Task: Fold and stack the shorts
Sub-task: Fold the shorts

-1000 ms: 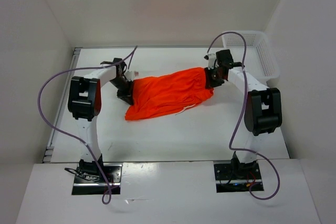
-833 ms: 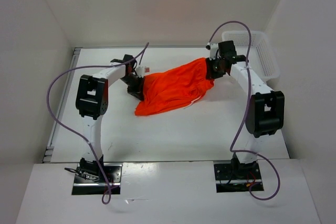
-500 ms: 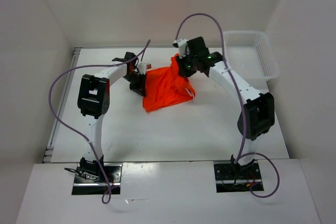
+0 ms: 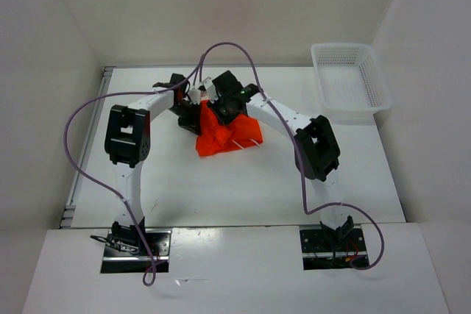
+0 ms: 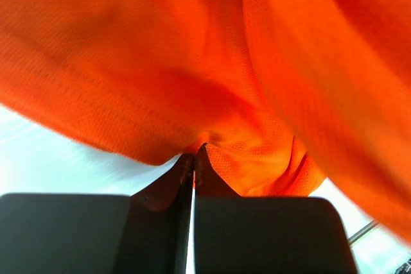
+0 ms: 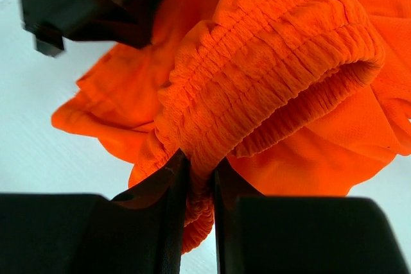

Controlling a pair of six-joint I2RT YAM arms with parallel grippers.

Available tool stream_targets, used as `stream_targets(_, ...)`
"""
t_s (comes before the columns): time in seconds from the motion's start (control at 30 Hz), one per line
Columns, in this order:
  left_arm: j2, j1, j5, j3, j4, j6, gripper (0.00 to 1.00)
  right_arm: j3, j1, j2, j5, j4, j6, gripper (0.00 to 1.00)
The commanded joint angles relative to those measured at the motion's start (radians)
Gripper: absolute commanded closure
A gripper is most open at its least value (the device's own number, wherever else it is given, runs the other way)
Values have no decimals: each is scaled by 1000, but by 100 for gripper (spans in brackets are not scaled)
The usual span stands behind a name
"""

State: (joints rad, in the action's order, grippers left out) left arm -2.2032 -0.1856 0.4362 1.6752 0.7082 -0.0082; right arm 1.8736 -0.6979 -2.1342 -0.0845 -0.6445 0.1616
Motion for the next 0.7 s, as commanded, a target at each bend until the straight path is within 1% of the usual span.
stream_targets(0.0, 36, 15, -2, -12, -21, 8, 100, 64, -24, -9, 29, 26, 15, 100)
stream_targets(0.07, 36, 24, 7, -12, -21, 8, 100, 64, -38, -18, 40, 26, -5, 99)
stream_targets(0.13, 36, 25, 7, -3, -21, 8, 100, 81, -60, -41, 40, 39, -20, 88)
stream_targets(0.2, 36, 25, -30, 6, -21, 8, 97, 123, -60, -41, 17, 39, -31, 86)
stream_targets(0.27, 36, 37, -53, 6, -21, 8, 96, 151, -71, -50, -27, 39, -31, 76)
stream_targets(0.37, 36, 48, -53, 27, -12, 8, 89, 194, -80, -50, -119, 20, -31, 49)
stream_targets(0.43, 27, 57, -62, 40, -12, 8, 86, 203, -80, -41, -167, 11, -31, 42)
stream_targets(0.47, 26, 57, -74, 40, -3, 8, 83, 214, -80, -41, -179, 11, -31, 35)
stream_targets(0.53, 26, 57, -90, 40, -3, 8, 80, 214, -80, -27, -210, 11, -31, 28)
stream_targets(0.57, 26, 69, -103, 40, -3, 8, 79, 214, -80, -15, -210, 2, -22, 27)
stream_targets(0.6, 26, 69, -112, 50, -3, 8, 75, 214, -80, -15, -221, 2, -22, 27)
stream_targets(0.67, 39, 99, -128, 64, 7, 8, 72, 205, -80, 23, -207, 2, -22, 27)
